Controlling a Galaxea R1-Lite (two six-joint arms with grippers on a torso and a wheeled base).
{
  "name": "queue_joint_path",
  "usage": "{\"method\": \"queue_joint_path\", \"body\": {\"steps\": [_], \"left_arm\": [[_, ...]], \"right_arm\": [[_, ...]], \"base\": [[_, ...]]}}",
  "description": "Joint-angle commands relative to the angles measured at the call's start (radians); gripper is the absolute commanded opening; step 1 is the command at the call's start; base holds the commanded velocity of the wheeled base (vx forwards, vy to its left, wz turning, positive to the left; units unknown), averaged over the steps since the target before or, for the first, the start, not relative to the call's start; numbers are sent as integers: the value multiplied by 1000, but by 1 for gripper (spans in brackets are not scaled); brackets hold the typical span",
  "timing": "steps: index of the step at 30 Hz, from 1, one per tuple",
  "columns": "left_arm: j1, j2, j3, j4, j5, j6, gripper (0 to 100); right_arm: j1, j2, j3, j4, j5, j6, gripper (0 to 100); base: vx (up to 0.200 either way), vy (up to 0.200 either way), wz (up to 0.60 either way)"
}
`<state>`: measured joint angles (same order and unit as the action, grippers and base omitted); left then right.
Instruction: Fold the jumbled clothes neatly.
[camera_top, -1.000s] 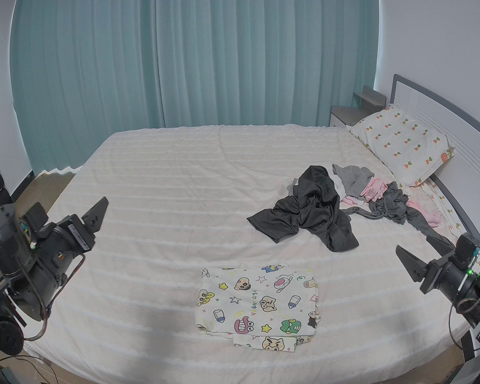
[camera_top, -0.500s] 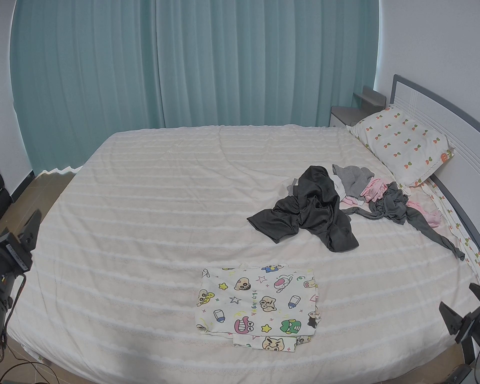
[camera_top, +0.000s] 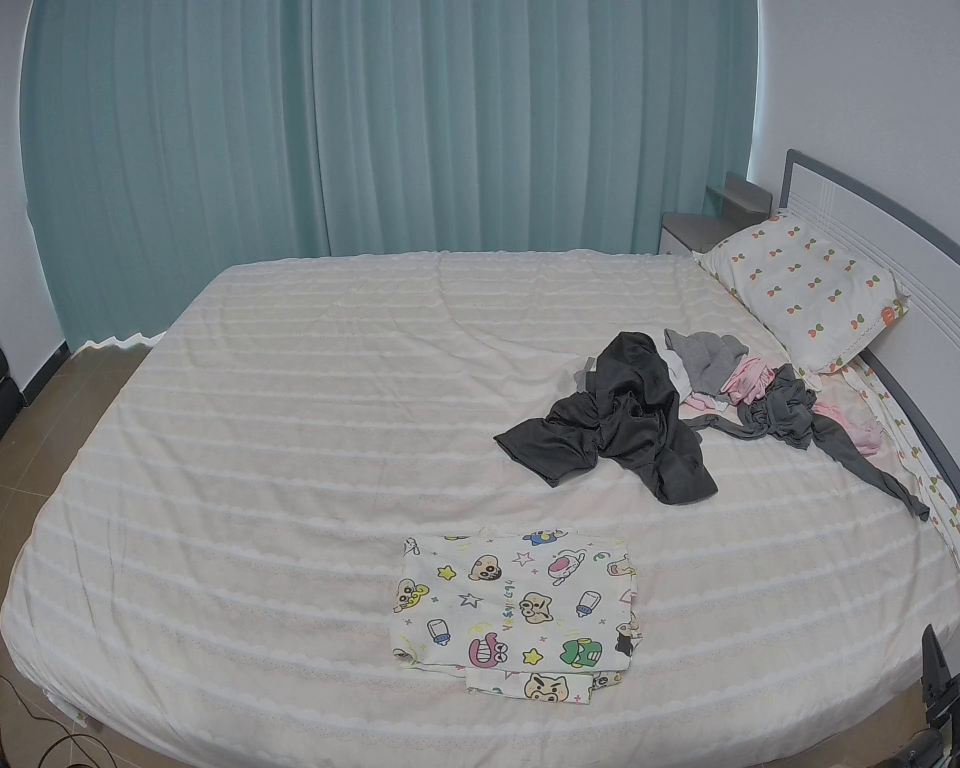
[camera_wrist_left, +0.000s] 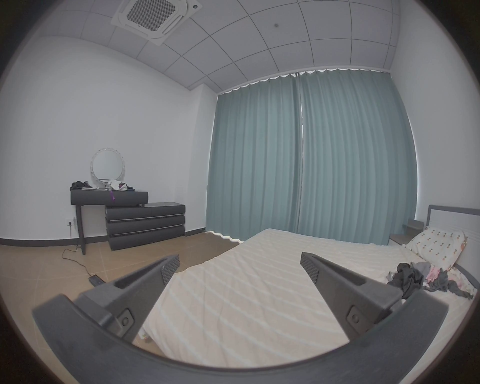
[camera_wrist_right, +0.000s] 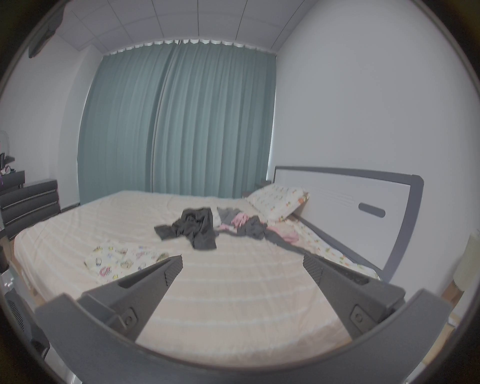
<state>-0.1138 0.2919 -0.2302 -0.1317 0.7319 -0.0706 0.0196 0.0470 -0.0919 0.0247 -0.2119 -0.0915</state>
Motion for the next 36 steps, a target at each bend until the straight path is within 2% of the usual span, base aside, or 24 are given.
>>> {"method": "queue_joint_path", "body": {"steps": [1, 5, 7, 10, 12, 13, 14, 15, 16, 19, 21, 23, 24, 26, 29, 36], "left_arm": [[39, -192, 104, 60, 7, 2, 100], [37, -192, 204, 50, 0, -5, 100], [37, -192, 230, 55, -52, 2, 100], [37, -192, 230, 57, -243, 23, 100], [36, -191, 230, 64, -417, 52, 100], [34, -191, 230, 75, -540, 63, 100], [34, -191, 230, 78, -571, 65, 100], [31, -194, 230, 101, -715, 78, 100], [28, -195, 230, 135, -776, 97, 100], [20, -194, 230, 138, -770, 97, 100], [20, -194, 230, 138, -764, 77, 100], [20, -194, 230, 138, -756, 63, 100], [20, -194, 230, 138, -750, 58, 100], [20, -194, 230, 138, -743, 54, 100], [20, -194, 230, 136, -735, 41, 100], [20, -195, 230, 133, -737, 72, 100]], "right_arm": [[-18, -45, 90, -94, 25, 4, 100], [-18, -47, 92, -94, 32, 19, 100], [-18, -47, 90, -92, 48, 56, 100], [-20, -45, 90, -94, 60, 72, 100], [-20, -45, 90, -92, 39, 72, 100], [-20, -45, 87, -86, 3, 72, 100], [-20, -45, 87, -86, -9, 70, 100], [-20, -45, 84, -80, -81, 65, 100], [-20, -45, 84, -72, -132, 64, 100], [-20, -45, 86, -77, -150, 70, 100], [-20, -45, 84, -78, -116, 52, 100], [-20, -45, 86, -81, -34, 9, 100], [-20, -45, 87, -83, 40, -5, 100], [-21, -45, 90, -75, 167, 50, 100], [-23, -44, 89, -72, 163, 101, 100], [-23, -45, 89, -68, 175, 127, 100]], "base": [[0, 0, 0], [0, 0, 0], [0, 0, 0], [0, 0, 0], [0, 0, 0], [0, 0, 0], [0, 0, 0], [0, 0, 0], [0, 0, 0], [0, 0, 0], [0, 0, 0], [0, 0, 0], [0, 0, 0], [0, 0, 0], [0, 0, 0], [0, 0, 0]]}}
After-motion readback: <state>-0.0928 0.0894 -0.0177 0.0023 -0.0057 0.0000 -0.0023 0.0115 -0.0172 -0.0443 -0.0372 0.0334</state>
